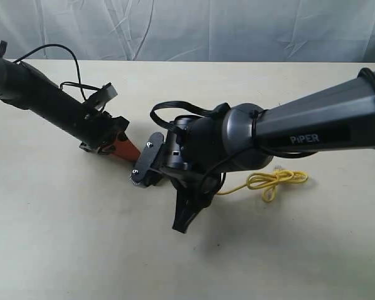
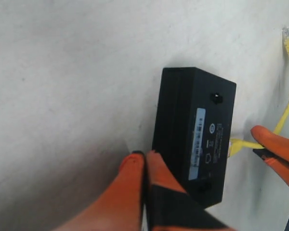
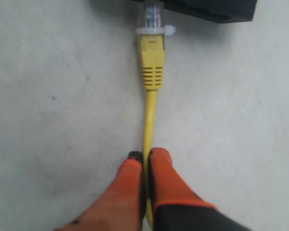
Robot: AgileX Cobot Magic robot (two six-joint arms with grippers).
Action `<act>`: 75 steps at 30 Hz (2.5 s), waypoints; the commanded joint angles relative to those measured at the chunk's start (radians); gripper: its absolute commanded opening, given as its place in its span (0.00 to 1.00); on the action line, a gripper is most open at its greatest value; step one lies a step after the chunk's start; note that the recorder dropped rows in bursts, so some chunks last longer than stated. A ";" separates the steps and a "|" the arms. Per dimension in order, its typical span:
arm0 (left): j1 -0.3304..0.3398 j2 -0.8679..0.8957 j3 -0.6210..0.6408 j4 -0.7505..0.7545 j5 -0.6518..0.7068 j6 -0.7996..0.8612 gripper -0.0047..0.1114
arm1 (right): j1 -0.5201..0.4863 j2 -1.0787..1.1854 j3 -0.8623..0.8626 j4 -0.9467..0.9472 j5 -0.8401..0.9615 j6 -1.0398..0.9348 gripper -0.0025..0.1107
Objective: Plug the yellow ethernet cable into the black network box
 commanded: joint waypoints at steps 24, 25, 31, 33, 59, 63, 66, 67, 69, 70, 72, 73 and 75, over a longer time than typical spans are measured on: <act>0.011 0.041 0.008 0.003 -0.004 0.022 0.04 | -0.001 -0.009 -0.004 0.016 -0.001 0.001 0.02; 0.011 0.041 0.008 0.003 -0.004 0.022 0.04 | -0.001 -0.009 -0.004 0.016 -0.005 0.001 0.02; 0.010 0.041 0.008 0.003 -0.007 0.023 0.04 | 0.000 -0.009 -0.004 0.034 -0.016 -0.049 0.02; 0.010 0.041 0.008 0.006 -0.007 0.023 0.04 | 0.000 -0.009 -0.004 0.052 -0.019 -0.066 0.02; 0.010 0.041 0.008 0.022 -0.003 0.023 0.04 | 0.000 -0.009 -0.004 0.017 -0.016 -0.013 0.02; 0.010 0.041 0.008 0.022 -0.003 0.023 0.04 | 0.000 -0.009 -0.004 0.015 -0.016 -0.014 0.02; 0.010 0.041 0.008 0.022 -0.003 0.023 0.04 | 0.000 -0.009 -0.004 0.017 -0.028 -0.014 0.02; 0.010 0.041 0.008 0.022 -0.003 0.023 0.04 | 0.000 -0.009 -0.004 0.017 -0.031 -0.014 0.02; 0.010 0.041 0.008 0.022 -0.001 0.023 0.04 | 0.000 -0.009 -0.004 0.020 -0.038 -0.014 0.02; 0.010 0.041 0.008 0.022 0.002 0.023 0.04 | 0.000 -0.009 -0.004 0.020 -0.041 -0.014 0.02; 0.010 0.041 0.008 0.022 0.002 0.023 0.04 | 0.000 -0.009 -0.004 0.020 -0.041 -0.014 0.02; 0.010 0.041 0.008 0.022 0.002 0.023 0.04 | 0.000 -0.009 -0.004 0.020 -0.041 -0.014 0.02; 0.010 0.041 0.008 0.022 0.002 0.023 0.04 | 0.000 -0.009 -0.004 0.020 -0.041 -0.014 0.02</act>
